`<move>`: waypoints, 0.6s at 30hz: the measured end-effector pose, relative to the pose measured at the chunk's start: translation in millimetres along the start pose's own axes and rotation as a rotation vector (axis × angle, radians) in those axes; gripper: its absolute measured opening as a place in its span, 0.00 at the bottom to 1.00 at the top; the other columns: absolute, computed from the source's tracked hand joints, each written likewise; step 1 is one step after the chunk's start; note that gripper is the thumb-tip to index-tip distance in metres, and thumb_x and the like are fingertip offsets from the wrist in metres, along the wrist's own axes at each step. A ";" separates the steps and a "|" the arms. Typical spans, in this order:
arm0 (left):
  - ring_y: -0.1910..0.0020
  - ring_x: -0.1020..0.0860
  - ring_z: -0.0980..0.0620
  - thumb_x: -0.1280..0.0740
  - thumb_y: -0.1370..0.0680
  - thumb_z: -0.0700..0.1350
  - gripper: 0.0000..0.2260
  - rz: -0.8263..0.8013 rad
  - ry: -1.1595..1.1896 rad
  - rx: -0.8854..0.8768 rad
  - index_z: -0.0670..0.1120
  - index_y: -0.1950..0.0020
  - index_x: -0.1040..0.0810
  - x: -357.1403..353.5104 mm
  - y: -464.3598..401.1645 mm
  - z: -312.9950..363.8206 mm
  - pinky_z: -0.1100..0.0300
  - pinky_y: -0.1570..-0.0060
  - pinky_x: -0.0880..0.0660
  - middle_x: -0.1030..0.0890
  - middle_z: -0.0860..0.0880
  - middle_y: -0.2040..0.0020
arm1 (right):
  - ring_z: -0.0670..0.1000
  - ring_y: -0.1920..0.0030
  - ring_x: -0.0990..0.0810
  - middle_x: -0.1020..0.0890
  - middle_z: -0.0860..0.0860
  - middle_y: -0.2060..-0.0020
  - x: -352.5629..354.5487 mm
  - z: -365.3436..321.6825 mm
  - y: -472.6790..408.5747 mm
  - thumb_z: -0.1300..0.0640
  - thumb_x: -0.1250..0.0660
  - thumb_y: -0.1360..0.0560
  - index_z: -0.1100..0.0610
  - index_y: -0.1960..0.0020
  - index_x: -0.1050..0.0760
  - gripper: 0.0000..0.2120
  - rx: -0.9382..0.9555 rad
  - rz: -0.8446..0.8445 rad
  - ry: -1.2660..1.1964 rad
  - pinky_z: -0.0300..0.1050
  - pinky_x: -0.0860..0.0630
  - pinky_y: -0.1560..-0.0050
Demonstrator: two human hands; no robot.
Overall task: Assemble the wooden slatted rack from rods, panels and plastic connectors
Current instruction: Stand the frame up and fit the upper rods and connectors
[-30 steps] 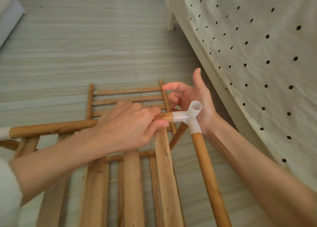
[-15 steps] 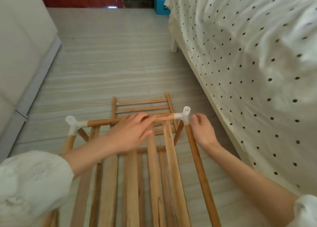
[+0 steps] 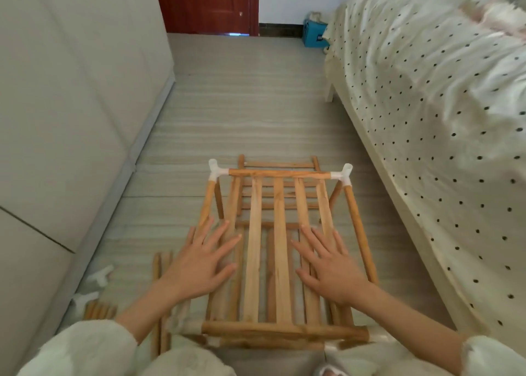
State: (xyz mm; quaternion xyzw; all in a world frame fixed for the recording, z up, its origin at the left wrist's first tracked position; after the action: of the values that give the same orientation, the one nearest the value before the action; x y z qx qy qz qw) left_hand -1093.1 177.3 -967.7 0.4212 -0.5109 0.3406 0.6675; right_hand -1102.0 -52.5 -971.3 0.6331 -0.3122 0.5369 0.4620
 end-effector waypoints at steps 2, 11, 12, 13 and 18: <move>0.25 0.62 0.44 0.74 0.32 0.72 0.41 0.053 0.006 -0.014 0.59 0.24 0.48 2.8 -5.2 3.4 0.46 0.29 0.64 0.52 0.48 0.22 | 0.55 0.24 0.51 0.54 0.50 0.24 -3.7 7.0 -2.3 0.37 0.58 0.23 0.45 0.24 0.49 0.29 -0.036 -0.013 -0.011 0.56 0.61 0.30; 0.23 0.59 0.46 0.61 0.26 0.67 0.30 0.138 0.046 0.072 0.62 0.25 0.47 6.4 -72.1 15.3 0.45 0.27 0.62 0.53 0.51 0.22 | 0.47 0.29 0.72 0.69 0.47 0.27 4.0 59.5 -39.1 0.43 0.63 0.21 0.43 0.25 0.65 0.26 -0.179 -0.057 -0.022 0.54 0.71 0.31; 0.24 0.60 0.47 0.57 0.23 0.66 0.27 0.143 0.053 0.074 0.61 0.25 0.46 7.1 -75.9 15.4 0.45 0.27 0.62 0.53 0.51 0.22 | 0.47 0.30 0.72 0.69 0.48 0.27 4.5 62.3 -41.3 0.45 0.62 0.19 0.43 0.25 0.66 0.25 -0.203 -0.058 -0.027 0.53 0.70 0.31; 0.24 0.60 0.47 0.53 0.21 0.64 0.25 0.160 0.067 0.067 0.60 0.24 0.46 9.8 -78.6 16.6 0.45 0.26 0.62 0.53 0.52 0.22 | 0.47 0.30 0.72 0.68 0.48 0.27 5.5 64.4 -41.4 0.45 0.61 0.19 0.43 0.25 0.66 0.24 -0.230 -0.055 -0.033 0.53 0.70 0.31; 0.25 0.58 0.58 0.48 0.18 0.54 0.23 0.382 0.854 0.181 0.57 0.23 0.49 9.5 -50.3 -2.4 0.55 0.26 0.56 0.50 0.61 0.24 | 0.48 0.29 0.71 0.65 0.48 0.25 22.2 25.7 -45.7 0.42 0.66 0.21 0.48 0.24 0.63 0.27 -0.225 0.028 -0.068 0.55 0.67 0.28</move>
State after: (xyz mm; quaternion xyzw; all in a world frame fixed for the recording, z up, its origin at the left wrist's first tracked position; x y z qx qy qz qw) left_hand -1045.3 158.9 -969.6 0.1985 -0.2276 0.6429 0.7039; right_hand -1046.1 -56.7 -961.1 0.5905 -0.3951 0.4830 0.5117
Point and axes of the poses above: each hand's wrist, its own y-axis away from the middle knuckle, its own x-axis out of the back of the hand, z = x × y, the point moved 7 cm from there along -y, towards the middle knuckle
